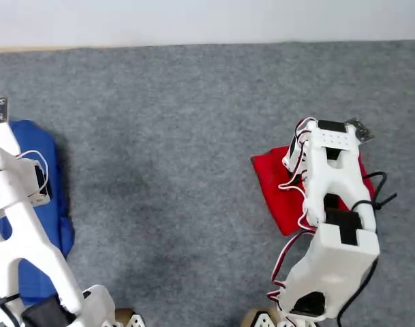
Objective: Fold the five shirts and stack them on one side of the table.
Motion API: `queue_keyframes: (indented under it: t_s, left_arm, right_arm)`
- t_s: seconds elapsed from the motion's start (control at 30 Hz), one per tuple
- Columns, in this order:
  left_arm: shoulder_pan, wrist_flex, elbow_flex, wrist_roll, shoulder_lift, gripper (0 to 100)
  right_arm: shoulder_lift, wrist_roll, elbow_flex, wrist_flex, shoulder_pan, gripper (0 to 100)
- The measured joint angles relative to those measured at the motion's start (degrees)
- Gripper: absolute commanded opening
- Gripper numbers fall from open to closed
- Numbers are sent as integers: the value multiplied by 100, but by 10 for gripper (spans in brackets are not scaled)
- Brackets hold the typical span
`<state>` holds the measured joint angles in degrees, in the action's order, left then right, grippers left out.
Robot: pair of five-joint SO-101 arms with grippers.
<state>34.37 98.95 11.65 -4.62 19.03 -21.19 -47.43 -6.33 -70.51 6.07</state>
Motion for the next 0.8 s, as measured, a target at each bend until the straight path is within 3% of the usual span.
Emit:
queue_keyframes:
  t_s: [0.3, 0.6, 0.8]
  left_arm:
    - [0, 0, 0, 0, 0, 90]
    - [0, 0, 0, 0, 0, 90]
    - [0, 0, 0, 0, 0, 90]
  right_arm:
    - [-413, -9, 149, 299, 211, 439]
    - [-492, 141, 229, 290, 220, 138]
    - [-475, 404, 220, 264, 431, 6]
